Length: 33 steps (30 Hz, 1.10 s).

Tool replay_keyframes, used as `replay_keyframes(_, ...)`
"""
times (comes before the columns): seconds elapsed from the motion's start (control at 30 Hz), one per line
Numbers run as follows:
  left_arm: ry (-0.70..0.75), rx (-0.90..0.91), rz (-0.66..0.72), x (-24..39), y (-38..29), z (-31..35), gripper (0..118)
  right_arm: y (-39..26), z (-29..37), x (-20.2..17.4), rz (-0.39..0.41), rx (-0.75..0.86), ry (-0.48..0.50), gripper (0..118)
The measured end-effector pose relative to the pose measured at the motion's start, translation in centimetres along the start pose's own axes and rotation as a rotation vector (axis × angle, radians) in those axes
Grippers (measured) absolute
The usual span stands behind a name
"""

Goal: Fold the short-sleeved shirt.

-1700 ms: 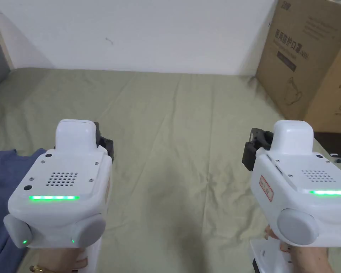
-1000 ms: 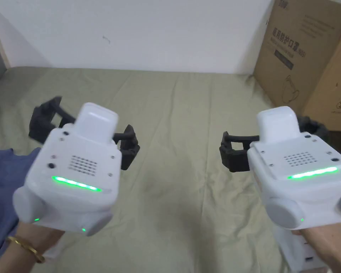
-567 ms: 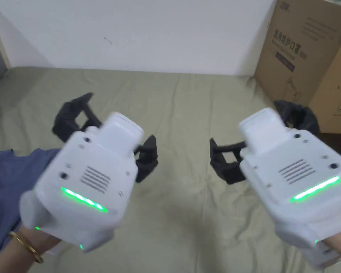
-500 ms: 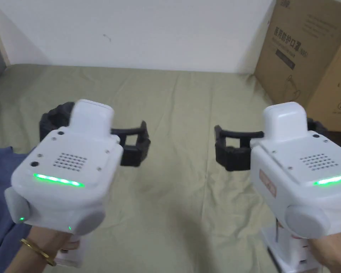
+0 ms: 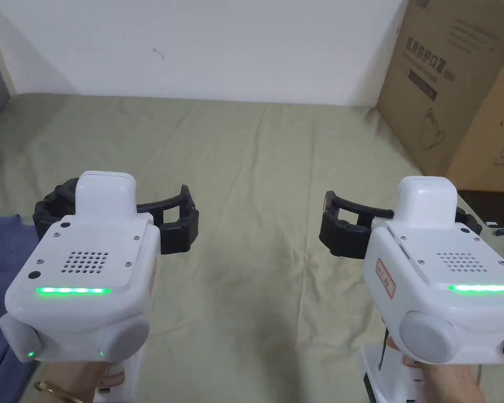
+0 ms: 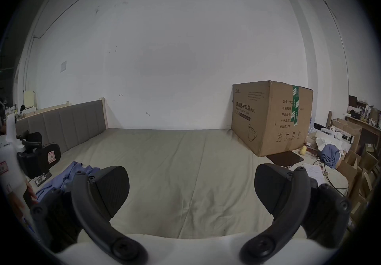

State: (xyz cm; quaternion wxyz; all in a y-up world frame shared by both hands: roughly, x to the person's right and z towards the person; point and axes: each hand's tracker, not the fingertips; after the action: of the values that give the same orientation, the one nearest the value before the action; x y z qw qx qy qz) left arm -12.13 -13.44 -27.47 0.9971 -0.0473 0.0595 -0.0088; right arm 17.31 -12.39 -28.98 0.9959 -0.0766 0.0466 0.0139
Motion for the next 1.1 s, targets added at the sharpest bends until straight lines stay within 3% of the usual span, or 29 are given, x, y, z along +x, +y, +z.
replay_keyframes(0.33,-0.015,-0.008,0.001,-0.1,-0.1,-0.1,118,0.4,0.1,0.0,-0.008,-0.024,0.015,117)
replay_keyframes(0.37,-0.015,-0.011,0.000,-0.1,0.0,-0.2,118,0.3,0.1,0.0,-0.014,-0.026,0.015,114)
replay_keyframes(0.4,-0.016,-0.014,-0.005,0.1,0.1,0.0,115,0.3,0.1,0.1,-0.020,-0.026,0.019,102)
replay_keyframes(0.43,-0.016,-0.017,-0.007,0.1,0.3,0.0,106,0.5,0.2,0.1,-0.021,-0.024,0.019,78)
replay_keyframes(0.47,-0.017,-0.013,-0.007,0.1,0.3,0.2,84,0.5,0.3,0.1,-0.021,-0.021,0.014,47)
replay_keyframes(0.5,-0.011,0.003,-0.009,0.2,0.4,0.3,37,0.5,0.2,0.0,-0.018,-0.020,0.000,14)
replay_keyframes(0.53,0.006,0.014,-0.014,0.3,0.4,0.4,8,0.6,0.0,0.0,-0.020,-0.025,-0.008,6)
replay_keyframes(0.57,0.018,0.003,-0.025,0.2,0.5,0.1,1,0.7,-0.1,0.1,-0.028,-0.027,-0.009,4)
replay_keyframes(0.7,-0.010,-0.022,0.014,-0.2,0.4,0.3,0,0.7,-0.1,0.8,-0.067,-0.035,0.007,0)
replay_keyframes(1.1,-0.010,-0.019,0.008,0.3,0.5,0.2,0,0.9,0.0,0.7,-0.043,-0.033,0.002,0)
